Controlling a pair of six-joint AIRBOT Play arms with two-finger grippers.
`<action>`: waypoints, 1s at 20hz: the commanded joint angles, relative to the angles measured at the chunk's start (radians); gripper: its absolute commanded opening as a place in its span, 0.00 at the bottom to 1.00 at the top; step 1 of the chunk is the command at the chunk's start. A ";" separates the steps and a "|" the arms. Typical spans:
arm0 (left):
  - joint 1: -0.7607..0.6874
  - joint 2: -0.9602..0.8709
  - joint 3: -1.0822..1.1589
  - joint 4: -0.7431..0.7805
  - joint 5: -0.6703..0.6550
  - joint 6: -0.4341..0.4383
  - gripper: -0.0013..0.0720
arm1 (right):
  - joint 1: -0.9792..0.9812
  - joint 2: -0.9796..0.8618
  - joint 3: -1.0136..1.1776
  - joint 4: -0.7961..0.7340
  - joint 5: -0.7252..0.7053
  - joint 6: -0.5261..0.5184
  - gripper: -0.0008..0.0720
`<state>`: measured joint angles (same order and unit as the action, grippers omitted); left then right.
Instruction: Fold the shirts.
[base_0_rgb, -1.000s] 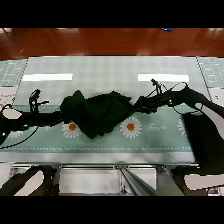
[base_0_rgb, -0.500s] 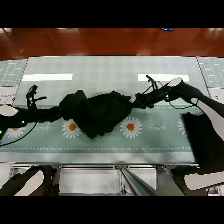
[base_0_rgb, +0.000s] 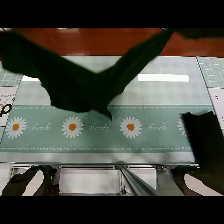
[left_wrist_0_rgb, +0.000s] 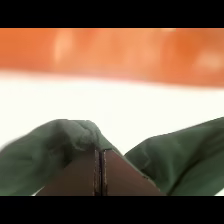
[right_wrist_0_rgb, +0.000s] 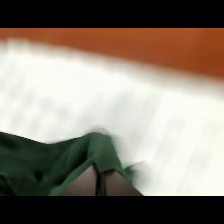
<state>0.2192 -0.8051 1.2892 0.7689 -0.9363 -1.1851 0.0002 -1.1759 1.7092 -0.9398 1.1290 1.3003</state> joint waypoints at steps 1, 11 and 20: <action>0.001 0.065 0.259 0.038 0.016 -0.026 0.04 | -0.005 0.191 0.179 -0.179 -0.021 0.043 0.04; 0.001 0.282 0.348 0.481 -0.179 -0.278 0.04 | -0.005 0.542 0.152 -0.545 0.263 0.258 0.04; 0.001 0.195 -0.188 0.420 -0.168 -0.353 0.04 | -0.005 0.552 -0.365 -0.549 0.241 0.276 0.04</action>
<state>0.2192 -0.5602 1.2446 1.1919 -1.1236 -1.5307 -0.0044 -0.6273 1.5181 -1.4933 1.4094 1.5578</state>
